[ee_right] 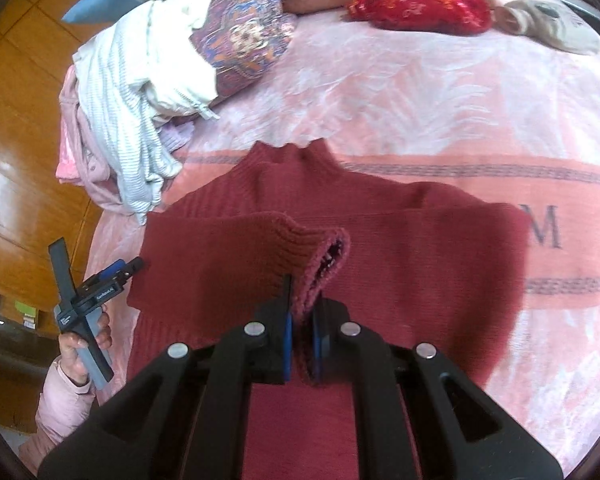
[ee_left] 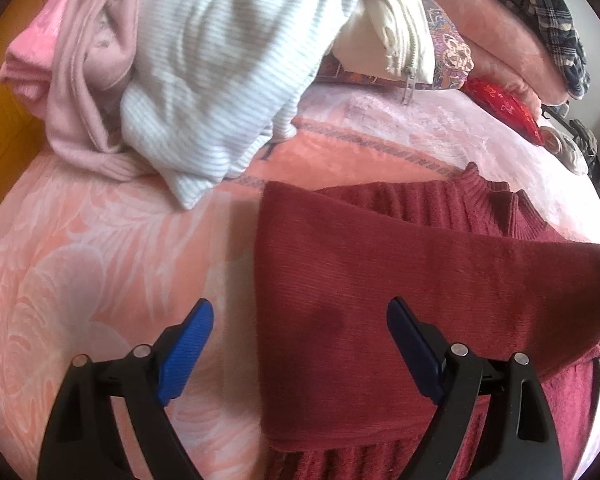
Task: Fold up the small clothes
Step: 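Fold that sweater side inward over the center and open the right tool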
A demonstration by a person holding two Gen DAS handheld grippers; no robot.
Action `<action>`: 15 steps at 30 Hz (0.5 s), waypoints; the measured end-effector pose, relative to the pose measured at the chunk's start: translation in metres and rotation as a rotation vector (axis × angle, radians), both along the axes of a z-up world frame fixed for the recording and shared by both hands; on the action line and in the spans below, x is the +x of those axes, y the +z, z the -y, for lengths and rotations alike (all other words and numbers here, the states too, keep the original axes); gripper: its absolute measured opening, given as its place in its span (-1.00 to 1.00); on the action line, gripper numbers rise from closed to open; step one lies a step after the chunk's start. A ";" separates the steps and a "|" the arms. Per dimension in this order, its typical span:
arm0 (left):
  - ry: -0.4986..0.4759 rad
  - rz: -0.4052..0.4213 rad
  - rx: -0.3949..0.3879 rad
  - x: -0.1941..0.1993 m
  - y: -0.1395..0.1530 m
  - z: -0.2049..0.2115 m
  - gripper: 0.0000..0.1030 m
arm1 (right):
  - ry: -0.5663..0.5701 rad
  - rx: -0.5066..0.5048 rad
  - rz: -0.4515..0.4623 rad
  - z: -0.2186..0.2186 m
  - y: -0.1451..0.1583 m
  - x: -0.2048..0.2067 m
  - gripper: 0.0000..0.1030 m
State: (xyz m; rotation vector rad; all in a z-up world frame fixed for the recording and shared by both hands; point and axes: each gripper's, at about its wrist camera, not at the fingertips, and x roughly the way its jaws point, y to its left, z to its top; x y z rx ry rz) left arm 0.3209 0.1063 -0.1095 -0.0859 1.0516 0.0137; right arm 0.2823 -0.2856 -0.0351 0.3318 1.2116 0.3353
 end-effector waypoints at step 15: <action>0.006 0.001 0.051 0.008 -0.005 0.016 0.73 | -0.106 -0.084 -0.056 0.069 -0.024 -0.011 -0.88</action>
